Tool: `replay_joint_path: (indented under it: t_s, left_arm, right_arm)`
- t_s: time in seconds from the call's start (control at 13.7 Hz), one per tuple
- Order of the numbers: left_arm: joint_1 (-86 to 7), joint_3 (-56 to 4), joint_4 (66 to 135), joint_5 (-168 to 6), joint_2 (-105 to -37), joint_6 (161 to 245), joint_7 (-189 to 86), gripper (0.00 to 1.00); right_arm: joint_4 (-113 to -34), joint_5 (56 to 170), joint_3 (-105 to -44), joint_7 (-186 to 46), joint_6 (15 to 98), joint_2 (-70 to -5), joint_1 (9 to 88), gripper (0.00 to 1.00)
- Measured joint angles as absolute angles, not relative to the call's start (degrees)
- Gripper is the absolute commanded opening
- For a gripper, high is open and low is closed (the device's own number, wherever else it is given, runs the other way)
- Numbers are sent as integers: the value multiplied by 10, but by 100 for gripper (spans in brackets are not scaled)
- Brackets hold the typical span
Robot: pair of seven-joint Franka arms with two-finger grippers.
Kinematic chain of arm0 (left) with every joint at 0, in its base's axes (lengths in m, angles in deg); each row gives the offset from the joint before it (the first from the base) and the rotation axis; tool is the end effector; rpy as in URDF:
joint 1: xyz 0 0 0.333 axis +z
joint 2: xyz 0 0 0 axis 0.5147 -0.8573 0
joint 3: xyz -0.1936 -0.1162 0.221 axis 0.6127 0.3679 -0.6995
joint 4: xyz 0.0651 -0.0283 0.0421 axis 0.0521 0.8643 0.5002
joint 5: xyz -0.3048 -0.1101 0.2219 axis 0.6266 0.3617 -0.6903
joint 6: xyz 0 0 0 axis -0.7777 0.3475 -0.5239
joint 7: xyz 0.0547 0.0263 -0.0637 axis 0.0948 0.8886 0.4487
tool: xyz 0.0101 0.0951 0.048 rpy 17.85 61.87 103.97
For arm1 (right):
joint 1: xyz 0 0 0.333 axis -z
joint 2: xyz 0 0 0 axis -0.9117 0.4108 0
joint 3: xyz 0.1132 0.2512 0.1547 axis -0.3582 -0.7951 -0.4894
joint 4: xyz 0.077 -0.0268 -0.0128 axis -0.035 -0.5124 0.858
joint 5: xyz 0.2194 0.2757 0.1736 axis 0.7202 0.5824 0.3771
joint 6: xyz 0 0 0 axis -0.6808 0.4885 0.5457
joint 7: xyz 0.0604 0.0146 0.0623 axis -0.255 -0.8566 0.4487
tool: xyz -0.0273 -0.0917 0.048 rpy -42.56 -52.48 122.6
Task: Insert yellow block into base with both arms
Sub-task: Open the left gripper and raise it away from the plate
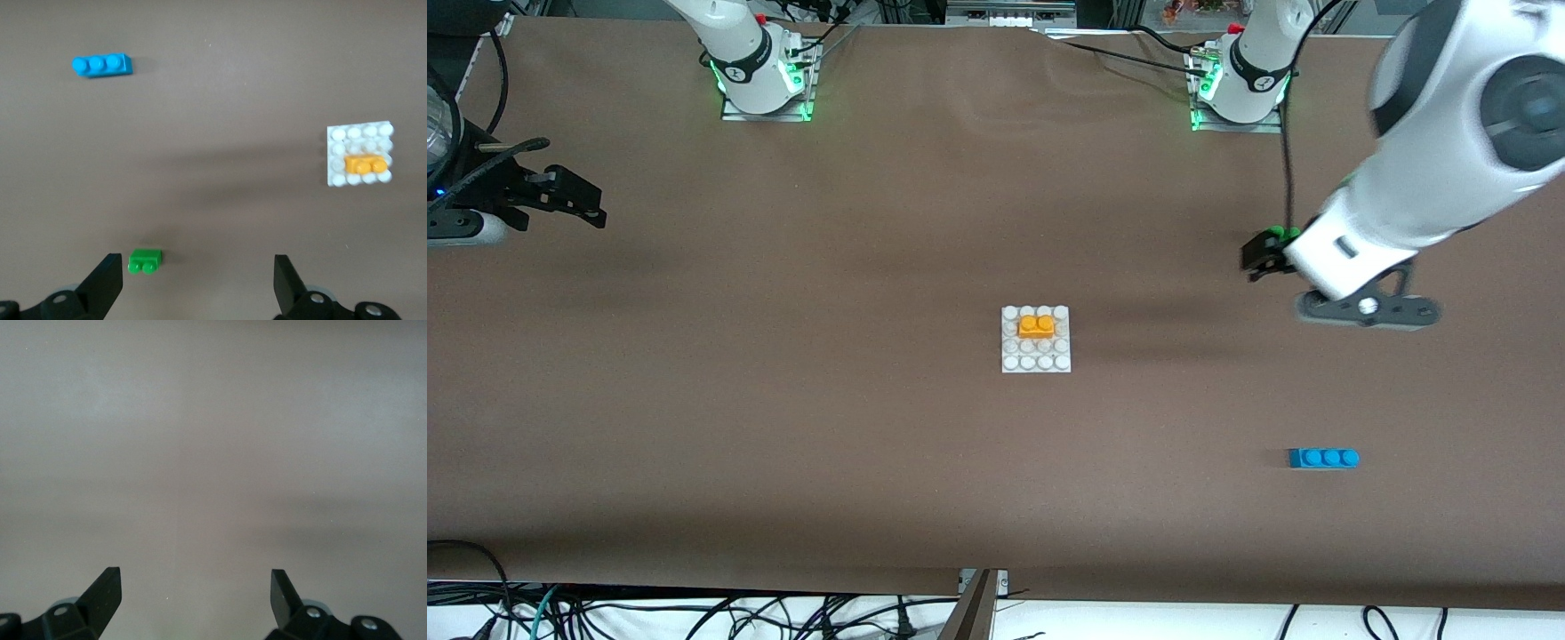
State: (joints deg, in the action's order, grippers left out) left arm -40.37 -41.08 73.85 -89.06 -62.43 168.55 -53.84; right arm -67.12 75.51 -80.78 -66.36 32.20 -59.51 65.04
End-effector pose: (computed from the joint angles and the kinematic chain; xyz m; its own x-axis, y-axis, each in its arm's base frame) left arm 0.6135 -0.1345 0.5798 0.9896 -0.0710 -0.1250 -0.0700 -0.9975 0.0123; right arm 0.5610 0.0162 0.5965 0.9979 0.0535 -0.0367 0.0538 -0.9985 0.0076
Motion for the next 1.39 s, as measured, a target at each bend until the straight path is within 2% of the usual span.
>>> replay_joint_path:
  t_s: [0.22, 0.51, 0.73, 1.02, 1.39]
  left_arm:
    - [-383, -431, 765, -873, -613, 1697, -483, 100]
    - [-363, -428, 925, -873, -526, 1829, -477, 100]
    - [-351, -405, 992, -881, -467, 1833, -477, 100]
    - [-315, -359, 1004, -898, -454, 1821, -477, 100]
    - [-309, -387, 996, -892, -452, 1811, -477, 100]
  right_arm:
    - [-671, 755, -808, -664, 322, -593, 650, 99]
    - [-671, 755, -807, -664, 324, -590, 651, 99]
    - [-670, 755, -806, -664, 331, -589, 652, 99]
    - [-671, 754, -800, -671, 337, -579, 665, 99]
    - [-671, 755, -809, -677, 339, -524, 657, 99]
